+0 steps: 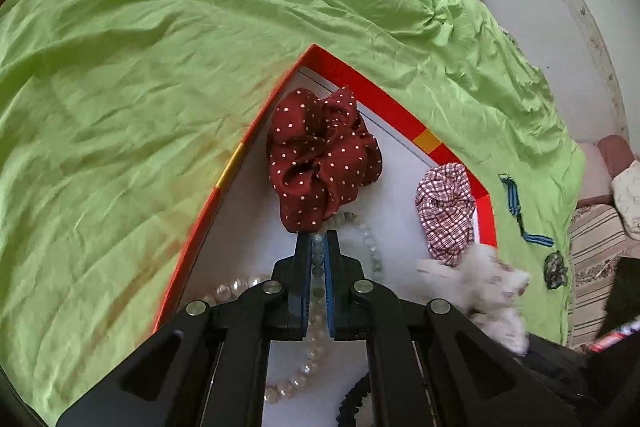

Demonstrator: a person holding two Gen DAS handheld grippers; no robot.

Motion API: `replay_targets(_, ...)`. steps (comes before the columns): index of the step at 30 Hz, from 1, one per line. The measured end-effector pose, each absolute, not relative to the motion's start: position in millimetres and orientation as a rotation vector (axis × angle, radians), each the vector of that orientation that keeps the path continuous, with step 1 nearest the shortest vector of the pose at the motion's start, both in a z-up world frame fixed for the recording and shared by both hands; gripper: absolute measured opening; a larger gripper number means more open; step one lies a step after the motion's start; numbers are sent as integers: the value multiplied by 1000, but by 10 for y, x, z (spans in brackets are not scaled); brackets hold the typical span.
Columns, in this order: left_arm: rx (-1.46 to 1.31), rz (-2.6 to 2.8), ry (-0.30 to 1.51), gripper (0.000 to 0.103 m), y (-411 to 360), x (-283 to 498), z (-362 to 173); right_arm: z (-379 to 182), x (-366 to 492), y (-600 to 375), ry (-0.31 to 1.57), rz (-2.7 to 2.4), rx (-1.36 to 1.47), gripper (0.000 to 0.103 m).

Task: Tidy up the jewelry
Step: 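Carry the bracelet and cherry scrunchie into the box and open both tools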

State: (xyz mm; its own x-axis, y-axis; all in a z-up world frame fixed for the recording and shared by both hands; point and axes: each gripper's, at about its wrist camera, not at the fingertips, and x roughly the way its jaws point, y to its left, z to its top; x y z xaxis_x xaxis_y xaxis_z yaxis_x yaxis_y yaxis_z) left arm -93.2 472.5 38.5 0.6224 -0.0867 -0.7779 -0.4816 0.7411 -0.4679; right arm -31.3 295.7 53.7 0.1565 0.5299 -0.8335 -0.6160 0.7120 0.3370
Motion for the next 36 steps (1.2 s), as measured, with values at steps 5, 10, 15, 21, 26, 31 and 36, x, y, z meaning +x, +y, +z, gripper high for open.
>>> replay_targets(5, -754, 222, 816, 6, 4766, -987, 468, 435, -231, 3041, 1159, 809, -70, 36)
replay_targets(10, -791, 186, 714, 25, 4763, -1089, 605, 563, -197, 2951, 1122, 791, -71, 46)
replay_targets(15, -774, 190, 652, 33, 4712, -1172, 716, 677, -174, 2738, 1107, 760, -74, 51)
replay_targets(21, -752, 255, 638, 34, 4742, -1219, 740, 827, -174, 2564, 1058, 728, -87, 51)
replay_targets(26, -760, 276, 637, 34, 4792, -1243, 720, 901, -187, 2664, 1003, 707, -169, 46)
replay_targets(31, -747, 289, 644, 35, 4796, -1240, 708, 704, -60, 2979, 1029, 653, -317, 39)
replay_targets(36, -752, 299, 645, 35, 4828, -1225, 685, 472, 195, 3205, 1073, 600, -352, 32)
